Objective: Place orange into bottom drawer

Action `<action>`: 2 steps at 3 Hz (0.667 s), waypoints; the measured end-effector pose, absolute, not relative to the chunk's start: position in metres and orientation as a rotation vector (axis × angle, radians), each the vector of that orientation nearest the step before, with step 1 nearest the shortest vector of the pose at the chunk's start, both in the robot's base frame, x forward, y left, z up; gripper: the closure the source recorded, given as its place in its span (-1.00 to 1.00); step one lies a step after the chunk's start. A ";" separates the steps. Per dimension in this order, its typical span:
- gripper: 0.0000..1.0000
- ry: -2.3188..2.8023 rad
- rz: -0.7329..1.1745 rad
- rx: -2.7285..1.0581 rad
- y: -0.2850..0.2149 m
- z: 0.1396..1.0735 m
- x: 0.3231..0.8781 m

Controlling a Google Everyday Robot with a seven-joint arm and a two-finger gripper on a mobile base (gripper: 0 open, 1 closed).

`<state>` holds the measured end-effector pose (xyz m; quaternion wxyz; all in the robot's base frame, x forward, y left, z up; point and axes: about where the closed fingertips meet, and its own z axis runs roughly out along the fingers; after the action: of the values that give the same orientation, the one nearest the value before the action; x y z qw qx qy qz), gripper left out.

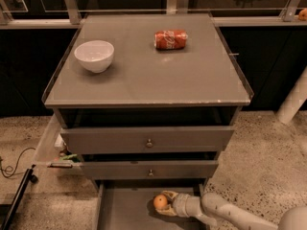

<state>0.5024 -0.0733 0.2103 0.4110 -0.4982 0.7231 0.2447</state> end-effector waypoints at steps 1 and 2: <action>1.00 1.817 0.617 -1.229 -0.063 0.185 0.505; 1.00 1.815 0.606 -1.221 -0.058 0.164 0.504</action>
Offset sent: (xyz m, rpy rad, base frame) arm 0.0030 0.0173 -0.0713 0.0118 -0.0259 -0.0414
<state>0.5043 -0.0578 0.1636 0.4223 -0.4876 0.7248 0.2419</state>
